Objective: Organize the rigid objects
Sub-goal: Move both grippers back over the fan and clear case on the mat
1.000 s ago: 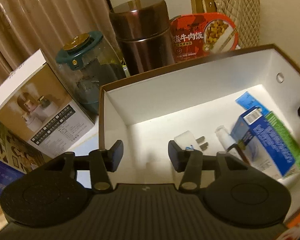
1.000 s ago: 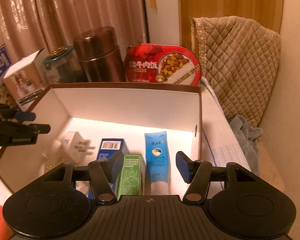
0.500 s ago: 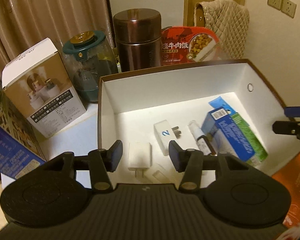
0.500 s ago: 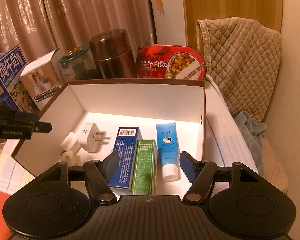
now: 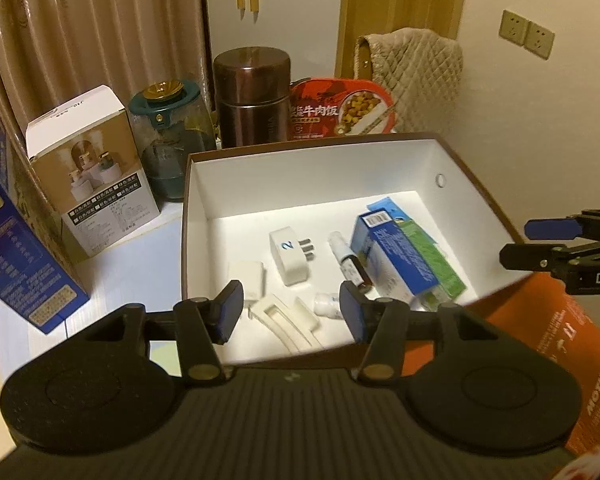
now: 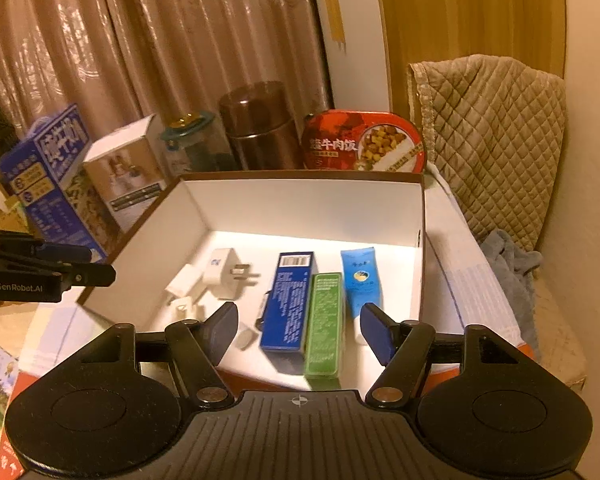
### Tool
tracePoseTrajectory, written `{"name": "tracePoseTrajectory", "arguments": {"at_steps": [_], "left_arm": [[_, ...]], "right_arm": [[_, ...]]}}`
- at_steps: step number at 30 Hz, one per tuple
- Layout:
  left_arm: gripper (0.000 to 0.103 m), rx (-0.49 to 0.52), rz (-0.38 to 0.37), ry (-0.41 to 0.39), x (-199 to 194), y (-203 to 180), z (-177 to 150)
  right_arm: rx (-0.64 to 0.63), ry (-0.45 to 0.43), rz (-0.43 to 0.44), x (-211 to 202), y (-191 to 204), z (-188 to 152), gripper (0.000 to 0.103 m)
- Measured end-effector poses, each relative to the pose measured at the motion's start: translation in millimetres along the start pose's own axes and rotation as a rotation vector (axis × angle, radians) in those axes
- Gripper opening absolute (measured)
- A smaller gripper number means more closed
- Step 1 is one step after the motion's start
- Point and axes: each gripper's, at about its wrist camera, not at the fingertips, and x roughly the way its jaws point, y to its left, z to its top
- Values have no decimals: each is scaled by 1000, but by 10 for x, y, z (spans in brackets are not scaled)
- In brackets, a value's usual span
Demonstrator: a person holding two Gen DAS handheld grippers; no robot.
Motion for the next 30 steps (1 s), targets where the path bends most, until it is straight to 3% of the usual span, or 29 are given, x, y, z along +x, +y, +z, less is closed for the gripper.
{"name": "tracePoseTrajectory", "arguments": {"at_steps": [11,30], "left_arm": [[49,-41,-15,-1,-453,-178,-535],[49,-141,9,74,-796,-427,-1287]], "right_arm": [[-19,14,36,-418,208,-422,65],[-1,94,86,-745,424,-998,65]]}}
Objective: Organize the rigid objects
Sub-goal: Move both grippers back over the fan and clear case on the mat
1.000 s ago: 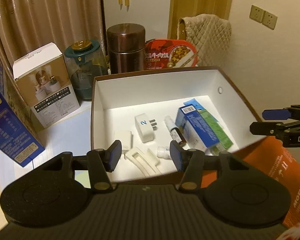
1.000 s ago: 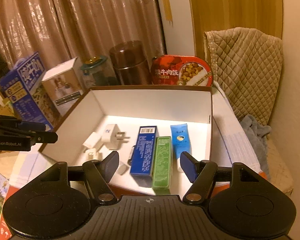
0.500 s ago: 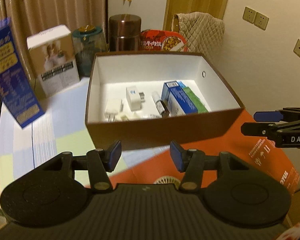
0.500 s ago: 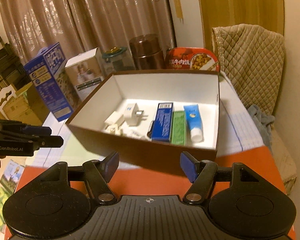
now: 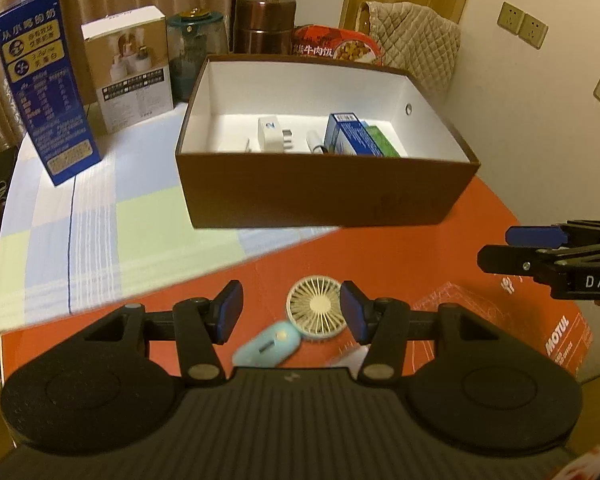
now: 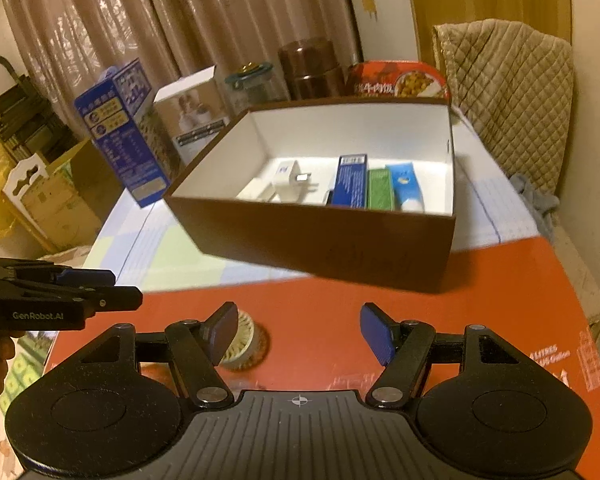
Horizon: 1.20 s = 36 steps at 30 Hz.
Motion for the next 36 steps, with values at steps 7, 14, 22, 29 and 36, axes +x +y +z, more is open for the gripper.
{"name": "tracePoseTrajectory", "arguments": {"at_steps": [7,14,22,29,36], "left_arm": [[49,-19,14,24,-69,-46,-205],[49,-38,23,50,-105,-96,-419],[49,-72,49,95,-71,-88,-676],[49,-81,75,123,-19,-77,-851],[49,-86,77,150,61,-66,-953]], "right_arm": [[-3,32,20,-42,60,-173,65],[-18,70,31,-45,116,-350,65],[-34,137,38,65,163,-545,65],[-67,200,53,216,272,-673,65],[-93,272,65,397,381,-809,65]]}}
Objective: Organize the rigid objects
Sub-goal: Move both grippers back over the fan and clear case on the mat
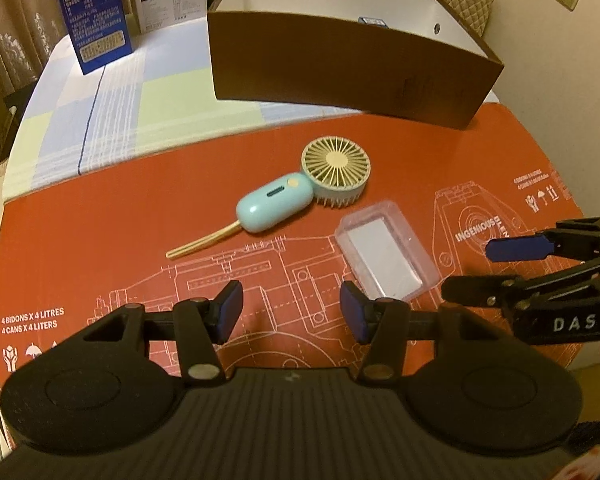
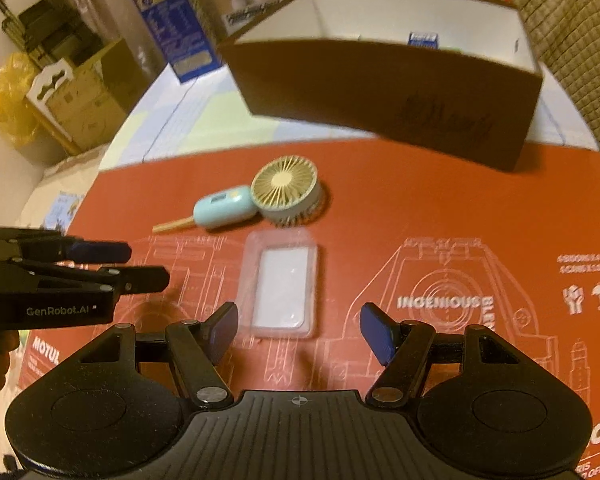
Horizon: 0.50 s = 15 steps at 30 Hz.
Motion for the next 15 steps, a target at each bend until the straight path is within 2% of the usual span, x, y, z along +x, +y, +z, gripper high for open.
{"name": "tracePoseTrajectory", "arguments": {"at_steps": [9,15], "left_arm": [[49,2,-2,25,94,51,-36],[49,8,4,31,153,104,-37]], "right_arm": [[21,83,13,239,53,9,66],[0,87,-9,375,142,50,69]]}}
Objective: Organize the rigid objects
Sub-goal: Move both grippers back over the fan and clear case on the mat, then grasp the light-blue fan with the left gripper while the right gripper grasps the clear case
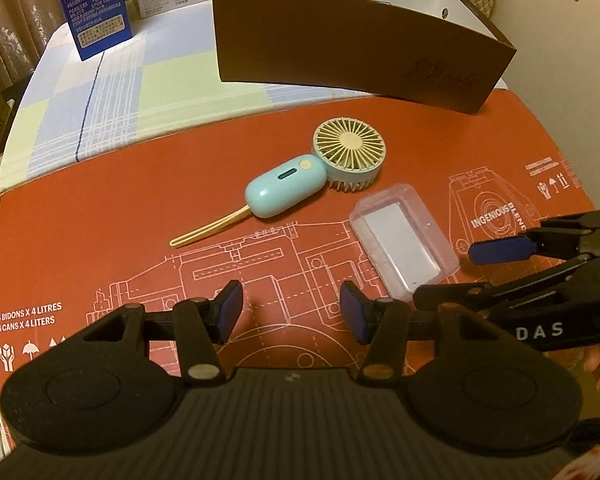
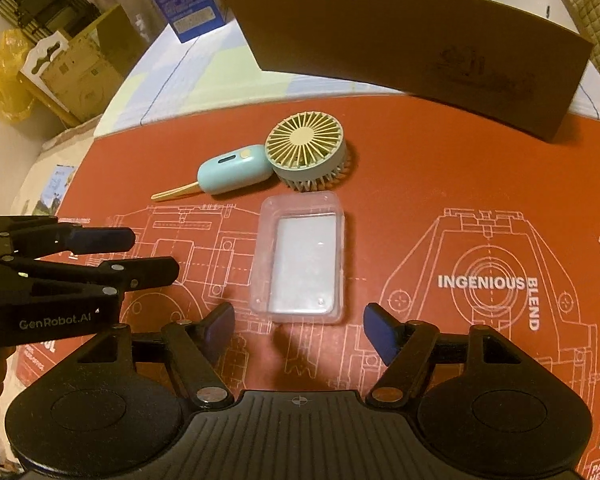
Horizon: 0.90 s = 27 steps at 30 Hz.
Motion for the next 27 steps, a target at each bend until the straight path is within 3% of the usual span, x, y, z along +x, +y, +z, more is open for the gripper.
{"name": "tracePoseTrajectory", "arguments": {"at_steps": [21,23,27], "left_arm": [[52,61,-27,-22,178,111,118],[52,83,-28,-38,194,99,146],[52,142,-29,-85,227,75,228]], "right_arm": [[-37,-69,-82,310,29,21,69],[-52,-73,-97,306,8,-2,59],[-42,-83,-134,263,-99,-38,57]]}}
